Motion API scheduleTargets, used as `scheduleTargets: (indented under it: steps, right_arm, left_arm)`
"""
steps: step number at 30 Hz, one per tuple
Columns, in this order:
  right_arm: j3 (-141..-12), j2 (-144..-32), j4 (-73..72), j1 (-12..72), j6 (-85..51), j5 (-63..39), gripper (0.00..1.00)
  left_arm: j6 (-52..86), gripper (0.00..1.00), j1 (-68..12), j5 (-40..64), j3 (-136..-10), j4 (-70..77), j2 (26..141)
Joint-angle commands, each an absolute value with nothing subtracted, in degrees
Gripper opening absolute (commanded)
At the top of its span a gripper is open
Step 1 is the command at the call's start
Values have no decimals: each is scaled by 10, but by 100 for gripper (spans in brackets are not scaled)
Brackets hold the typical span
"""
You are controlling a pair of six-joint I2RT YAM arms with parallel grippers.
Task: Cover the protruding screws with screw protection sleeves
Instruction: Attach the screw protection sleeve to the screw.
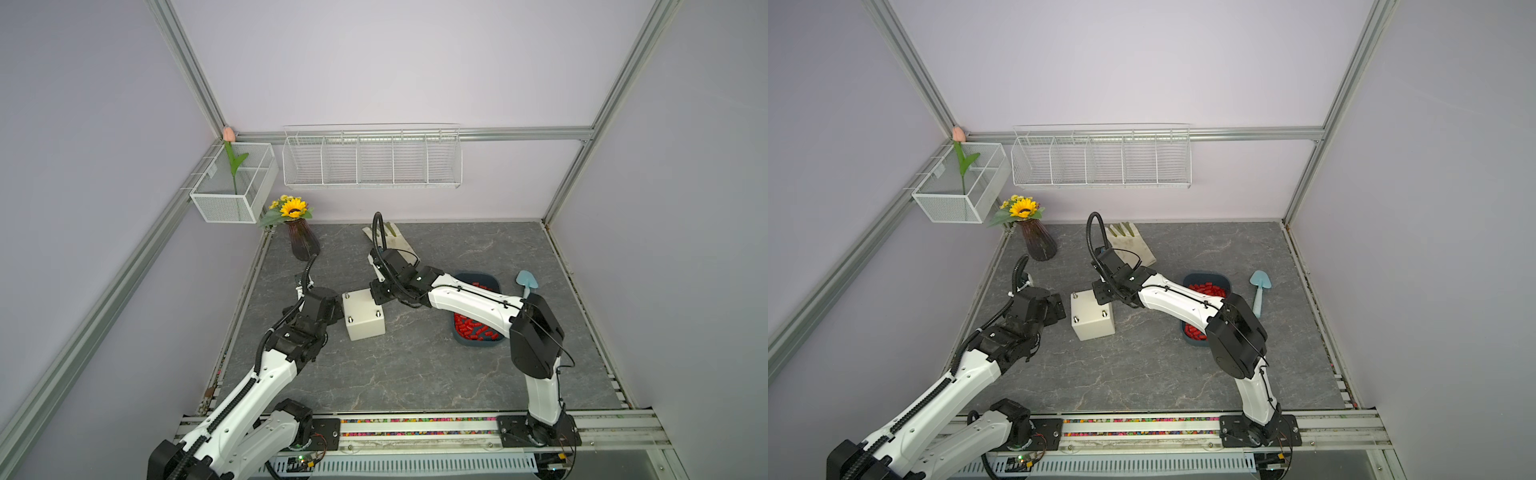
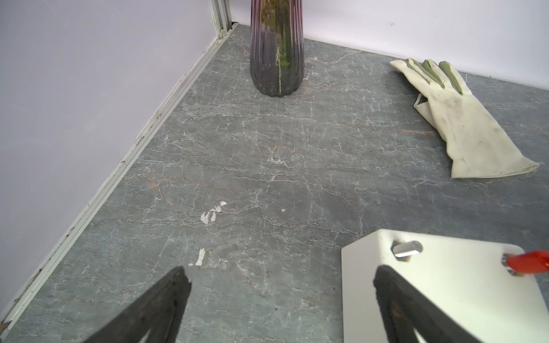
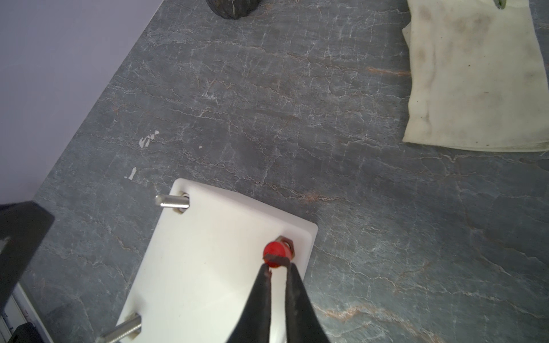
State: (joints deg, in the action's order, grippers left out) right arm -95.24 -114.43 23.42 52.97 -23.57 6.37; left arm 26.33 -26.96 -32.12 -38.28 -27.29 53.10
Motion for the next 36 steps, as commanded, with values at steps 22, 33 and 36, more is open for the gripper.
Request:
scheduleTargets:
  steps: [22, 33, 36]
  right_arm:
    - [-981, -1129, 240, 529, -230, 78, 15]
    - [-986, -1154, 243, 527, -232, 73, 15]
    - [-980, -1155, 243, 526, -234, 72, 15]
  left_arm:
    - [269, 99, -266, -331, -373, -271, 520]
    - [269, 99, -266, -333, -374, -272, 520]
    - [269, 99, -267, -332, -374, -271, 519]
